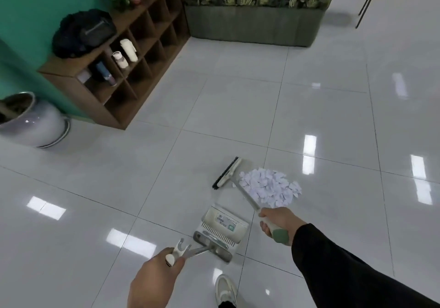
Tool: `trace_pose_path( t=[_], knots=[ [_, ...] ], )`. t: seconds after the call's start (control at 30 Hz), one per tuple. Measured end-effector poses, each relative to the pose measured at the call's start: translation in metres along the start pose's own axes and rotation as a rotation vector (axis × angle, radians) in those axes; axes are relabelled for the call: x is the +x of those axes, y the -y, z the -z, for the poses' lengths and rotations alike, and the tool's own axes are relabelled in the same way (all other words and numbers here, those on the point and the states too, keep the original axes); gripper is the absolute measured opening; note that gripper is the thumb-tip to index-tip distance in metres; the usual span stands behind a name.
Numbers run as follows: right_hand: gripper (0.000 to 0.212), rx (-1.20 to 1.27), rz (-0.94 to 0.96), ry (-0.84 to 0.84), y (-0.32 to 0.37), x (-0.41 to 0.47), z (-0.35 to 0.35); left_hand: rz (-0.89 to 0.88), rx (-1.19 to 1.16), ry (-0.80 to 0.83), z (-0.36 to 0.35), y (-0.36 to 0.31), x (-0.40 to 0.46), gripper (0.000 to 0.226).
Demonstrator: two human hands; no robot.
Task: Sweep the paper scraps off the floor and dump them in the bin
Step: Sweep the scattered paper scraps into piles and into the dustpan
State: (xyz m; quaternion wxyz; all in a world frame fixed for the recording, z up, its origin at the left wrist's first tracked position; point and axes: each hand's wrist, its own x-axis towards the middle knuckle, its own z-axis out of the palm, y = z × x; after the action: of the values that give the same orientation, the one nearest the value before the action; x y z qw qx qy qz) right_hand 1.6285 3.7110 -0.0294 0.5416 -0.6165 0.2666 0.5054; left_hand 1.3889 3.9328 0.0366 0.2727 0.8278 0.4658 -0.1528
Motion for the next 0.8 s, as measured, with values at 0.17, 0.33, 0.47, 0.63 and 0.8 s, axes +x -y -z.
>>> trace_pose_path(
  t=[0.17,0.33,0.47,0.63,0.8],
  knots=[
    [0.025,0.004,-0.122,-0.070,0.011,0.024,0.010,-0.079,0.080,0.046,0.021,-0.021,0.058,0.032],
    [0.028,0.076,-0.182,-0.139,-0.004,0.004,0.065,-0.183,0.187,0.148,0.013,-0.060,0.088,0.026],
    [0.033,0.116,-0.211,-0.192,-0.026,-0.017,0.111,-0.228,0.215,0.188,0.005,-0.080,0.084,0.021],
    [0.031,0.193,-0.224,-0.260,-0.072,-0.061,0.189,-0.281,0.220,0.218,-0.022,-0.119,0.051,0.024],
    [0.028,0.177,-0.218,-0.317,-0.110,-0.105,0.265,-0.322,0.195,0.183,-0.049,-0.147,0.012,0.033]
  ],
)
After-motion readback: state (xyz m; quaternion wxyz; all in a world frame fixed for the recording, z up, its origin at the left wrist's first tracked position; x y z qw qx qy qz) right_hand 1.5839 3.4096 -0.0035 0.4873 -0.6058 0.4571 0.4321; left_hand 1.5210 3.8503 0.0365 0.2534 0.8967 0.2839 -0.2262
